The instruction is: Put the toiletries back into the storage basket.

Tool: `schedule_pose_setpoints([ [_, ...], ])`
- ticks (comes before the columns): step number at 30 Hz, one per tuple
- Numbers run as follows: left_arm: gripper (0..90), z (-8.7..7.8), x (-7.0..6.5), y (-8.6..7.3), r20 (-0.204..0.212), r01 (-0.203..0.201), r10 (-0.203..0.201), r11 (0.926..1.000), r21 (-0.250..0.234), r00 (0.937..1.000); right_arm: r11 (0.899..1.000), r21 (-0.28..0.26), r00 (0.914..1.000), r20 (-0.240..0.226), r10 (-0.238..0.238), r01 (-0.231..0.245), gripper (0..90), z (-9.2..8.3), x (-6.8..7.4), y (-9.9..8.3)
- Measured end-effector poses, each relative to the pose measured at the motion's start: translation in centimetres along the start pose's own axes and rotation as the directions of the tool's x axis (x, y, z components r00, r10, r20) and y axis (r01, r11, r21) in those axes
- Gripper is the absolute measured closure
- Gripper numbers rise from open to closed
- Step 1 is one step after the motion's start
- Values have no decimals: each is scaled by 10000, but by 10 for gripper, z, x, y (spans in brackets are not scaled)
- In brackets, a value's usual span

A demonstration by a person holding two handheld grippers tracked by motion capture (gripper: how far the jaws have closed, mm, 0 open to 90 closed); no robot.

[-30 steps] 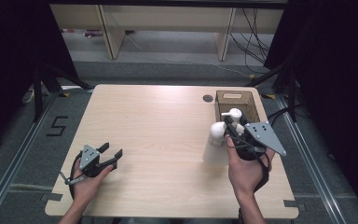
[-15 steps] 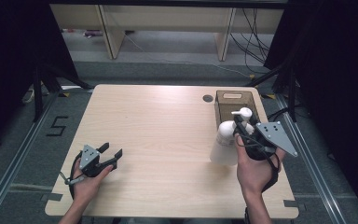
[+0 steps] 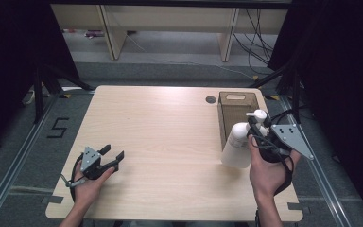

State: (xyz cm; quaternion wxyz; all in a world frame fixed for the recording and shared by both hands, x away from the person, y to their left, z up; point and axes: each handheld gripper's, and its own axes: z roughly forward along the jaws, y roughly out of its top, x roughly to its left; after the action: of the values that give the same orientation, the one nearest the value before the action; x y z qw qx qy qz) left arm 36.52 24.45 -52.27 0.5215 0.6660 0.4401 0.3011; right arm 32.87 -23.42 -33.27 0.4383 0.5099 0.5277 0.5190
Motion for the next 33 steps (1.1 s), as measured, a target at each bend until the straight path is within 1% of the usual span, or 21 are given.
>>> schedule_pose_setpoints([
  [1, 344, 0, 0, 0, 0, -2, 2, 10000, 1, 10000, 9999, -69, 9999, 38, -146, 146, 602, 0, -3, 0],
  [2, 344, 0, 0, 0, -2, -4, 4, 10000, 2, 10000, 10000, -1, 10000, 45, 8, -8, 602, 0, -3, 0],
  [3, 344, 0, 0, 0, -4, -3, 3, 10000, 6, 10000, 10000, -54, 9999, 127, -49, 49, 602, -1, -5, 1],
  [8, 344, 0, 0, 0, 0, -16, 16, 10000, 8, 10000, 10000, -55, 9996, 280, 53, -52, 602, -2, -11, 2],
  [9, 344, 0, 0, 0, 5, -5, 5, 10000, -3, 10000, 10000, -96, 9995, 328, 6, -3, 602, -2, -13, 3],
  [10, 344, 0, 0, 0, -8, 2, -2, 10000, 2, 10000, 9999, -50, 9994, 308, 154, -153, 602, -3, -13, 3],
  [11, 344, 0, 0, 0, -10, 5, -5, 10000, 1, 10000, 10000, -61, 9992, 401, 28, -26, 602, -3, -15, 3],
  [12, 344, 0, 0, 0, -10, -4, 4, 10000, 6, 10000, 10000, -17, 9991, 414, 80, -79, 602, -3, -16, 3],
  [13, 344, 0, 0, 0, -6, -19, 19, 10000, 5, 10000, 10000, -90, 9990, 445, 45, -41, 602, -3, -17, 2],
  [15, 344, 0, 0, 0, -5, -17, 17, 10000, -7, 10000, 10000, -61, 9988, 492, 21, -18, 602, -3, -20, 2],
  [18, 344, 0, 0, 0, -5, -19, 19, 10000, -17, 10000, 9999, -19, 9984, 546, 115, -114, 602, -3, -23, 3],
  [20, 344, 0, 0, 0, 1, 0, 0, 10000, -9, 10000, 9999, -108, 9981, 623, 18, -11, 602, -3, -26, 4],
  [23, 344, 0, 0, 0, 0, -15, 15, 10000, 2, 10000, 9999, -166, 9975, 702, 25, -13, 602, -3, -29, 5],
  [25, 344, 0, 0, 0, 7, -24, 24, 10000, 3, 10000, 10000, -60, 9968, 794, -3, 8, 602, -4, -31, 6],
  [27, 344, 0, 0, 0, 11, -15, 15, 10000, -4, 10000, 9999, -92, 9967, 804, -67, 75, 602, -3, -33, 7],
  [33, 345, 0, 0, 0, 11, -17, 17, 10000, -1, 10000, 9998, -176, 9970, 780, 18, -5, 602, -2, -40, 10],
])
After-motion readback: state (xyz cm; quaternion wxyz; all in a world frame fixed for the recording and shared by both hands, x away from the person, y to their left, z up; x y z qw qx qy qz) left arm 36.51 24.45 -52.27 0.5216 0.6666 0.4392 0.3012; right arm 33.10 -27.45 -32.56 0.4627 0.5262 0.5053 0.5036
